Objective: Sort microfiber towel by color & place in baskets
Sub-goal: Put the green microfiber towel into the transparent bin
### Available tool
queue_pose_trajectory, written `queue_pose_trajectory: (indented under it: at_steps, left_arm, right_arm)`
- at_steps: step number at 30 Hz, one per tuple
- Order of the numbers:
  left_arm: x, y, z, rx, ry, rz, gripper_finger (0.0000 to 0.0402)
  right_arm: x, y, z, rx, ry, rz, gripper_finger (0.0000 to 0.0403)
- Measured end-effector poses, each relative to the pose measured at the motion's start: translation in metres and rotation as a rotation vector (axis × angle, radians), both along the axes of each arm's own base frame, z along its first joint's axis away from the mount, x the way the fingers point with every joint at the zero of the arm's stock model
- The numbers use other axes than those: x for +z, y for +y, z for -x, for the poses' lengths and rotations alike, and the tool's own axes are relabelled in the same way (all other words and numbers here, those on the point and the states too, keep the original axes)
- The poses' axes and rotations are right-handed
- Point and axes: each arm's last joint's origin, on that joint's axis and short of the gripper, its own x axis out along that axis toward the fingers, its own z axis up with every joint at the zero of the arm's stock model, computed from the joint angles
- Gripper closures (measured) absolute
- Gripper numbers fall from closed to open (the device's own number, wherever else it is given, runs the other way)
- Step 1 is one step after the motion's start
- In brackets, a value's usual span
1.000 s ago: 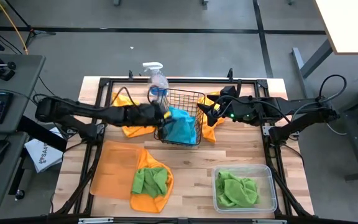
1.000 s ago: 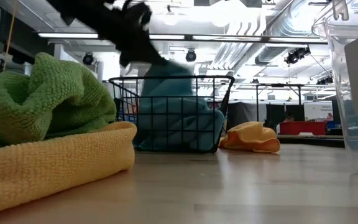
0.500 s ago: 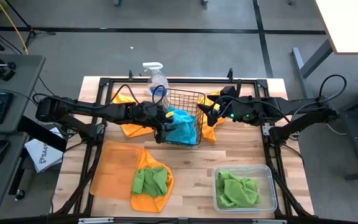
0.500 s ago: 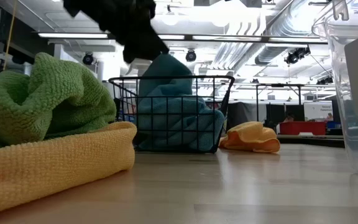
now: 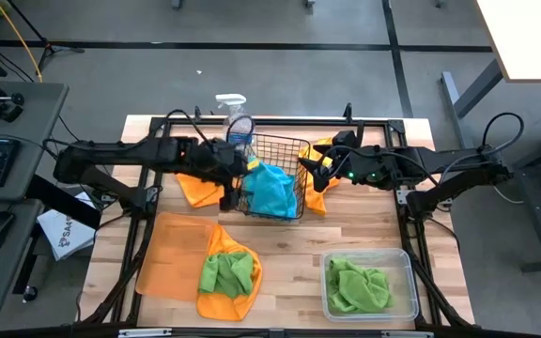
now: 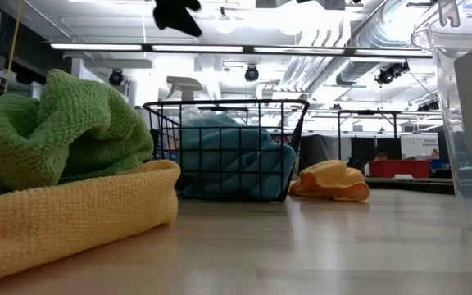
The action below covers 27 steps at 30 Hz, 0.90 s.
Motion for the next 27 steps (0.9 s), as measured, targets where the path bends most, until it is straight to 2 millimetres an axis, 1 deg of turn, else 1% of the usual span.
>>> queue_pose_trajectory:
  at_steps: [2,4,7,10,12,14,16,17,20,24,27]
  left_arm:
    - [-0.002,-0.017,0.002,-0.037,0.031,0.122,0.011]
    - [-0.007,-0.041,0.003,-0.105,0.054,0.209,0.011]
    - [-0.026,-0.084,0.009,-0.196,0.084,0.224,0.011]
    - [-0.048,-0.123,0.02,-0.285,0.099,0.144,0.011]
    - [-0.065,-0.143,0.027,-0.372,0.141,0.016,0.011]
    - [-0.079,-0.16,0.028,-0.453,0.158,-0.121,0.011]
    - [-0.091,-0.174,0.027,-0.519,0.172,-0.224,0.011]
    - [-0.097,-0.179,0.025,-0.545,0.182,-0.245,0.011]
    - [-0.119,-0.191,0.02,-0.593,0.254,-0.24,0.011]
    - [-0.143,-0.195,0.011,-0.609,0.326,-0.234,0.011]
    - [-0.159,-0.192,0.003,-0.588,0.368,-0.246,0.011]
  right_arm:
    - [-0.001,0.0,0.0,0.008,0.006,-0.003,0.0096]
    - [-0.002,0.0,0.001,0.01,0.019,-0.002,0.0096]
    - [-0.003,0.0,0.001,0.01,0.039,0.0,0.0096]
    - [-0.005,0.0,0.003,0.01,0.063,0.004,0.0096]
    - [-0.007,0.0,0.003,0.01,0.081,0.006,0.0096]
    - [-0.007,0.0,0.004,0.01,0.089,0.008,0.0096]
    - [-0.008,-0.001,0.004,0.007,0.1,0.009,0.0096]
    - [-0.008,-0.002,0.004,0.004,0.104,0.009,0.0096]
    - [-0.01,-0.003,0.005,0.002,0.123,0.012,0.0096]
    - [-0.012,-0.003,0.006,-0.003,0.14,0.006,0.0096]
    - [-0.014,-0.003,0.008,-0.013,0.155,-0.008,0.0096]
